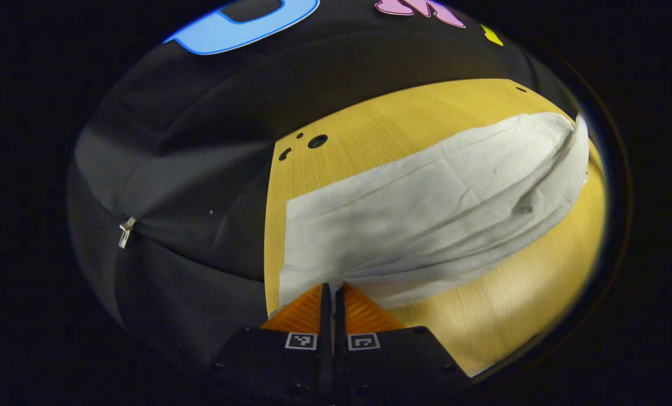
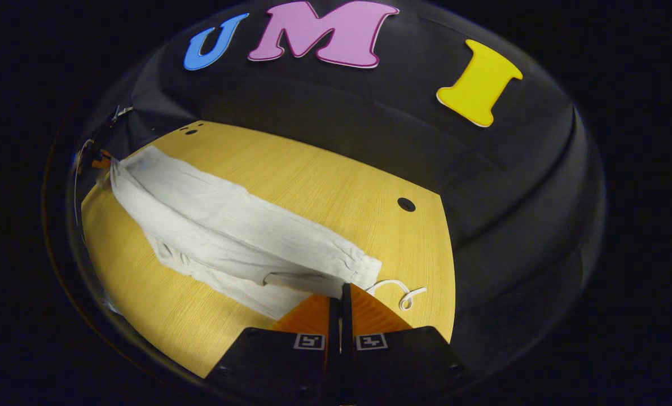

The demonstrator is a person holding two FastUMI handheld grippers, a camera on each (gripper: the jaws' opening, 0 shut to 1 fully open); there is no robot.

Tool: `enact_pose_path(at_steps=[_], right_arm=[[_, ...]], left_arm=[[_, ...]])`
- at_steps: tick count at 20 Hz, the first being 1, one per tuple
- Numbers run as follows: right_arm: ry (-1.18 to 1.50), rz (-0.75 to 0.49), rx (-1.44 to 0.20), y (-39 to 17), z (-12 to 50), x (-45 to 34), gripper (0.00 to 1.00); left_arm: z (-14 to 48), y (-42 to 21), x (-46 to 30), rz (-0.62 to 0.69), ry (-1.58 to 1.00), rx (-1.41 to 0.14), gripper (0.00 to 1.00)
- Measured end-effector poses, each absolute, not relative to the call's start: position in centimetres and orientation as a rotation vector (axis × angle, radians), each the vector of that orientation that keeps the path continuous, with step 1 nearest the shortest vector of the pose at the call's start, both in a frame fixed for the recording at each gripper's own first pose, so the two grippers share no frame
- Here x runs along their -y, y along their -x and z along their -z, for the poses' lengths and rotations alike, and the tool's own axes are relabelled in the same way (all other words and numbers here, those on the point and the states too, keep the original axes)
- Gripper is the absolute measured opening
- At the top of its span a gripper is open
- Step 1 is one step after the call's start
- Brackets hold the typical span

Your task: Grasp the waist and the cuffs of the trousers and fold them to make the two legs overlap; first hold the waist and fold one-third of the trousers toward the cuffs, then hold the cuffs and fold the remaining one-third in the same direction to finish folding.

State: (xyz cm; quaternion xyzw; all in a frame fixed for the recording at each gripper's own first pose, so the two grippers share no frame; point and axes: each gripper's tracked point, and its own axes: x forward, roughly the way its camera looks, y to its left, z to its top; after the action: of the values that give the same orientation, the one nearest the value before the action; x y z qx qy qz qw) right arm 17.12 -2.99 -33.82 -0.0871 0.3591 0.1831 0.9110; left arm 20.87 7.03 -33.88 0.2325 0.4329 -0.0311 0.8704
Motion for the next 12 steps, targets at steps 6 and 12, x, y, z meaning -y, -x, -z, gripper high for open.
enact_pose_path(at_steps=[6, 12], right_arm=[[0.155, -0.351, -0.803, -20.9, 37.2, 2.4, 0.05], [0.036, -0.317, -0.919, -23.5, 42.0, 1.3, 0.05]], left_arm=[[34.7, -27.5, -6.3, 0.007, -0.398, -0.920, 0.06], [38.6, -30.1, -6.1, -0.001, -0.448, -1.029, 0.06]])
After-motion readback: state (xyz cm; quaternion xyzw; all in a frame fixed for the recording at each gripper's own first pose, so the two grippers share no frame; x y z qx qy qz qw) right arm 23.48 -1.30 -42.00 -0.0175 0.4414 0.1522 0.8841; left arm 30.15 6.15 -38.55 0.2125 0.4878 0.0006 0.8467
